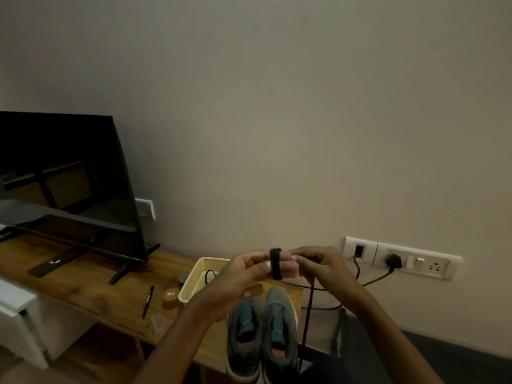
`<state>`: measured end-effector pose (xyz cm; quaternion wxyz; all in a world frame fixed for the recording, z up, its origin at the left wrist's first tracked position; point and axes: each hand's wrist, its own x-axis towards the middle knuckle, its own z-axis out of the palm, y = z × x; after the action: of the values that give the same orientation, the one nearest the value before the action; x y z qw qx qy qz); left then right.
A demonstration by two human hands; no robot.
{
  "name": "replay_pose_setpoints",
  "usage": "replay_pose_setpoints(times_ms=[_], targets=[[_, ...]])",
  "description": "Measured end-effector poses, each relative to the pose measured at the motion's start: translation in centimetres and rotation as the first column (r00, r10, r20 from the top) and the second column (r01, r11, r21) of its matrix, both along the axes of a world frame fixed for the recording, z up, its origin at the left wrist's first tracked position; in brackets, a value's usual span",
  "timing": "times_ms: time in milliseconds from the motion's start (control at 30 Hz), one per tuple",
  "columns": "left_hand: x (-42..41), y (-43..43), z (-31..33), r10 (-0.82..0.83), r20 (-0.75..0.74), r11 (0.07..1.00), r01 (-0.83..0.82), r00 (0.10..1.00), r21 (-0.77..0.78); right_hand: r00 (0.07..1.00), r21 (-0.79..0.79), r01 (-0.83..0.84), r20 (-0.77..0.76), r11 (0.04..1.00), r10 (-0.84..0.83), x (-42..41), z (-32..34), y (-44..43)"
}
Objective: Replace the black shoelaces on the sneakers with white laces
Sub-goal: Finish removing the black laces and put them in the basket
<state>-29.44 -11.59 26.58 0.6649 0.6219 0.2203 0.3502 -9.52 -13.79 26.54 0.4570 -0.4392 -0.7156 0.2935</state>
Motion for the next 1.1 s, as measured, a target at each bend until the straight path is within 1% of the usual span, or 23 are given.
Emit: replay_pose_setpoints(times_ms=[33,100,167,200,300,367,400,433,467,500,567,600,633,700,767,800,833,900,967,1033,1100], targets=[[0.1,0.3,0.0,0.054,0.067,0.999,-0.054,0.996,-0.006,1.0,-0.033,0.008,-0.011,0.999,-0.008,-0.3,-0.9,-0.1],[0.5,1.0,-0.5,0.186,0.124,0.983,-0.186,0.975,-0.011,1.0,-0.122,-0.019,-0.005,0.992,0.018,-1.3,-2.8,-0.7],[0.7,1.3,-0.9,0.288,0.1,0.957,-0.29,0.952,0.008,0.999,-0.199,-0.049,0.006,0.979,0.051,-2.3,-3.9,-1.5],[0.8,1.3,-1.1,0.327,0.076,0.944,-0.33,0.942,0.033,0.998,-0.213,-0.057,0.028,0.975,0.065,-2.5,-4.1,-1.9],[0.9,1.5,-1.9,0.395,-0.02,0.916,-0.392,0.919,0.085,0.979,-0.197,-0.121,0.136,0.973,0.15,-2.4,-2.6,-2.6],[1.0,1.6,-2.5,0.37,-0.085,0.926,-0.359,0.925,0.115,0.942,-0.119,-0.127,0.297,0.985,0.158,-2.3,-0.9,-2.5],[1.1,1.4,-2.6,0.342,-0.14,0.934,-0.32,0.929,0.157,0.913,-0.049,-0.108,0.391,0.993,0.119,-2.2,0.0,-2.3],[1.2,1.1,-2.5,0.294,-0.208,0.945,-0.251,0.933,0.21,0.881,0.03,-0.084,0.47,0.996,0.06,-2.0,0.9,-1.9],[1.2,0.7,-2.5,0.219,-0.274,0.959,-0.155,0.937,0.238,0.857,0.105,-0.066,0.515,0.992,0.003,-1.8,1.7,-1.5],[1.2,0.4,-2.2,0.126,-0.319,0.973,-0.055,0.94,0.223,0.849,0.162,-0.063,0.528,0.985,-0.032,-1.5,2.4,-1.0],[0.6,-0.1,-1.3,-0.027,-0.335,0.987,0.078,0.942,0.14,0.878,0.207,-0.076,0.477,0.975,-0.033,-0.8,3.2,-0.2],[0.1,-0.2,-0.9,-0.07,-0.304,0.989,0.105,0.95,0.1,0.914,0.188,-0.084,0.405,0.979,0.001,-0.5,3.1,0.2],[-0.3,-0.3,-0.6,-0.093,-0.251,0.992,0.112,0.963,0.062,0.953,0.148,-0.088,0.3,0.985,0.04,-0.2,2.8,0.4],[-0.7,-0.2,-0.2,-0.09,-0.078,0.996,0.088,0.993,-0.028,0.995,0.064,-0.054,0.09,0.996,0.049,-0.4,1.2,0.4],[-0.3,0.2,-0.5,0.019,0.09,0.994,-0.01,0.996,-0.109,1.0,-0.018,-0.007,-0.011,1.0,0.007,-1.1,-1.2,0.0],[0.0,0.6,-1.0,0.104,0.118,0.988,-0.089,0.988,-0.126,1.0,-0.063,0.009,-0.016,0.998,-0.01,-1.6,-2.4,-0.3],[0.4,1.0,-1.5,0.185,0.109,0.978,-0.172,0.977,-0.117,1.0,-0.106,0.013,0.001,0.994,-0.013,-2.1,-3.4,-0.8],[0.9,1.4,-2.3,0.314,0.053,0.949,-0.312,0.948,-0.043,0.997,-0.156,-0.012,0.078,0.988,0.024,-3.1,-4.5,-1.7],[1.0,1.8,-2.8,0.402,-0.02,0.916,-0.402,0.916,0.016,0.983,-0.144,-0.057,0.164,0.988,0.081,-3.2,-4.1,-2.2],[0.9,2.3,-3.6,0.433,-0.116,0.901,-0.425,0.894,0.088,0.969,-0.097,-0.088,0.222,0.991,0.108,-2.7,-2.5,-2.3],[0.6,2.3,-4.0,0.407,-0.245,0.911,-0.369,0.88,0.185,0.953,0.015,-0.073,0.297,0.997,0.066,-2.1,-0.6,-1.7]])
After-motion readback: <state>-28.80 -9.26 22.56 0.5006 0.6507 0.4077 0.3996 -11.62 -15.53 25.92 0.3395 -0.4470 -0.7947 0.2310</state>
